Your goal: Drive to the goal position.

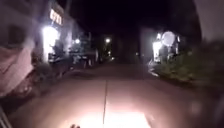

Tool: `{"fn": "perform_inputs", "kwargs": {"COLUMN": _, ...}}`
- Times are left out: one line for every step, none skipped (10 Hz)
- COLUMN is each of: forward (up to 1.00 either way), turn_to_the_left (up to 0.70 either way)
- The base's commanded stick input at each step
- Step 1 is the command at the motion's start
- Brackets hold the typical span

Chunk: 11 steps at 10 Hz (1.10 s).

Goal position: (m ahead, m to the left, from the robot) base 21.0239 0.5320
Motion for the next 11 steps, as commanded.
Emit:
{"fn": "perform_inputs", "kwargs": {"forward": 1.00, "turn_to_the_left": 0.21}}
{"fn": "perform_inputs", "kwargs": {"forward": 1.00, "turn_to_the_left": 0.00}}
{"fn": "perform_inputs", "kwargs": {"forward": 1.00, "turn_to_the_left": 0.00}}
{"fn": "perform_inputs", "kwargs": {"forward": 1.00, "turn_to_the_left": 0.00}}
{"fn": "perform_inputs", "kwargs": {"forward": 1.00, "turn_to_the_left": 0.00}}
{"fn": "perform_inputs", "kwargs": {"forward": 1.00, "turn_to_the_left": 0.00}}
{"fn": "perform_inputs", "kwargs": {"forward": 1.00, "turn_to_the_left": 0.00}}
{"fn": "perform_inputs", "kwargs": {"forward": 1.00, "turn_to_the_left": 0.00}}
{"fn": "perform_inputs", "kwargs": {"forward": 1.00, "turn_to_the_left": 0.00}}
{"fn": "perform_inputs", "kwargs": {"forward": 1.00, "turn_to_the_left": 0.00}}
{"fn": "perform_inputs", "kwargs": {"forward": 1.00, "turn_to_the_left": 0.00}}
